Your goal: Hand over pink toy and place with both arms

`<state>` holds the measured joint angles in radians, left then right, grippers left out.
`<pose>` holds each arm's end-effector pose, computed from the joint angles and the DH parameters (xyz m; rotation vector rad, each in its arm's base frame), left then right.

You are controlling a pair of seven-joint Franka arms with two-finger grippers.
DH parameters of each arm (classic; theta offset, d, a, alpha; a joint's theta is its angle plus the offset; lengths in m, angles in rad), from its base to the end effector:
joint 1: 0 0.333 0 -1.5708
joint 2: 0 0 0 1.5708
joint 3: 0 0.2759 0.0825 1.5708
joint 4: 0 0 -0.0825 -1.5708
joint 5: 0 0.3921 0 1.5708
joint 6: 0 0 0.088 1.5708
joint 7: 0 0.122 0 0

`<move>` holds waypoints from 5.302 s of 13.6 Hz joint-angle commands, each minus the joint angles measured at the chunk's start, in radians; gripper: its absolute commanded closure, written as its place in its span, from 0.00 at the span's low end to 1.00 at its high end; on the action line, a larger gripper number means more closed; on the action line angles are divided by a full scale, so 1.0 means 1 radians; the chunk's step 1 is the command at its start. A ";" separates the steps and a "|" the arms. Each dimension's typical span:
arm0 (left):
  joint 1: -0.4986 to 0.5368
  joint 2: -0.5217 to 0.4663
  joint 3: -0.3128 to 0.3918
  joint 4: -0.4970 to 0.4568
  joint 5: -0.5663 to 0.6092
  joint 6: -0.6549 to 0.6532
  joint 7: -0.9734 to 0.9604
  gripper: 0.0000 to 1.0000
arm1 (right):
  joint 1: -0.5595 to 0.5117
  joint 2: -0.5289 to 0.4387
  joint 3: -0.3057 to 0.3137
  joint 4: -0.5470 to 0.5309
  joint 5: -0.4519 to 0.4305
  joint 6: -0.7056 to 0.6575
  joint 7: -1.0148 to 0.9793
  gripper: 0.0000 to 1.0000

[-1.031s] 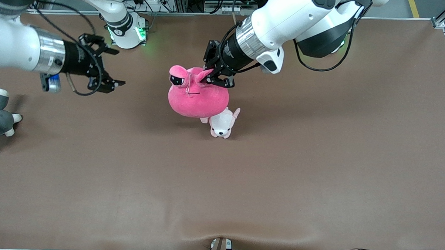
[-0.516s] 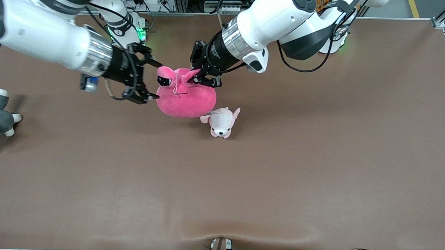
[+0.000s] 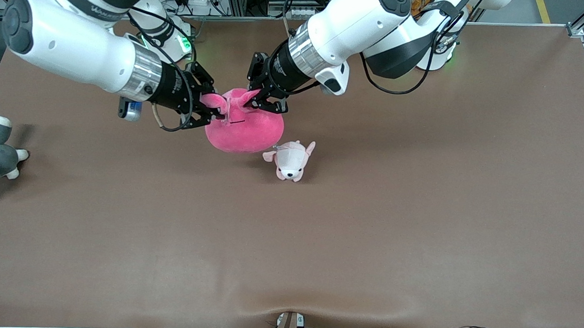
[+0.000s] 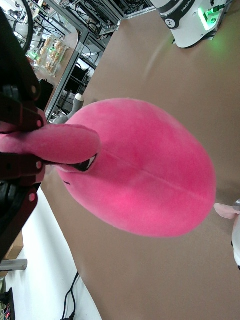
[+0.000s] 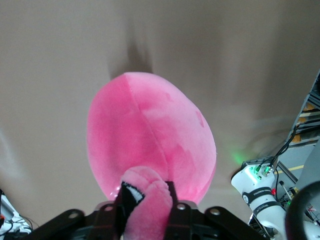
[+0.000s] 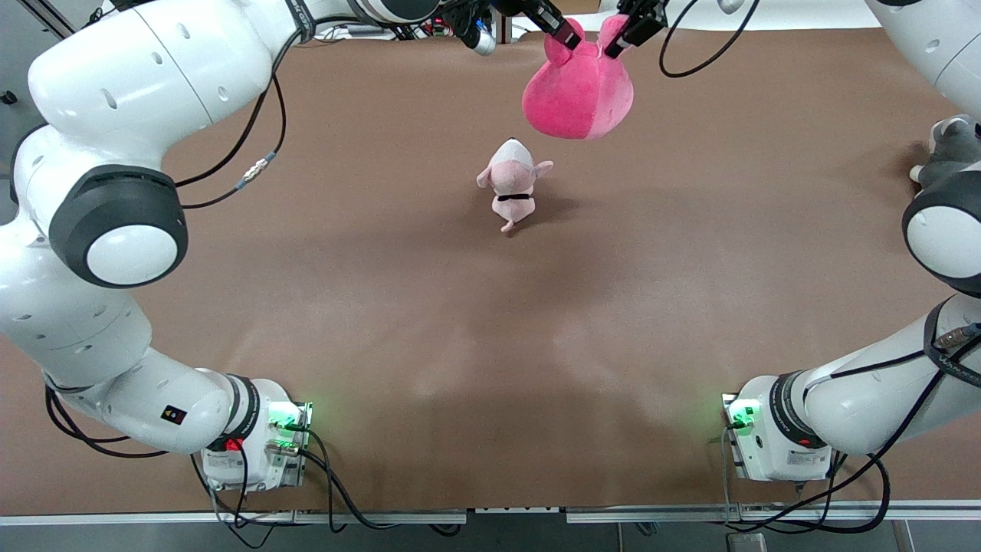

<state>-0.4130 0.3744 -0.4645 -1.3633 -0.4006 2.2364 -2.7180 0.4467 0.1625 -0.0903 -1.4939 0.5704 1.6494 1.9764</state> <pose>0.4805 -0.5191 0.5399 1.3255 2.2573 -0.8646 0.5509 0.2751 0.5355 -1.9067 2.0988 0.7445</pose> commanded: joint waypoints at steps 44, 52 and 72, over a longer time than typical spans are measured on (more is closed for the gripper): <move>0.672 -0.293 0.001 -0.005 0.502 -0.857 2.135 0.00 | -0.367 -0.168 0.012 0.172 -0.556 -0.476 -1.715 0.00; 0.404 -0.455 0.334 -0.190 0.485 -0.848 2.367 0.00 | -0.424 -0.259 0.011 0.087 -0.598 -0.398 -1.864 0.00; 0.385 -0.552 0.354 -0.258 0.442 -0.819 2.555 0.00 | -0.421 -0.251 0.007 0.081 -0.601 -0.415 -1.910 0.00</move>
<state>-0.0322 -0.1682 -0.1120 -1.6228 0.0506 1.4010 -0.1834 0.0343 -0.0909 -0.0890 -1.4183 -0.0161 1.2438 0.0797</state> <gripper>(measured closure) 0.000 0.000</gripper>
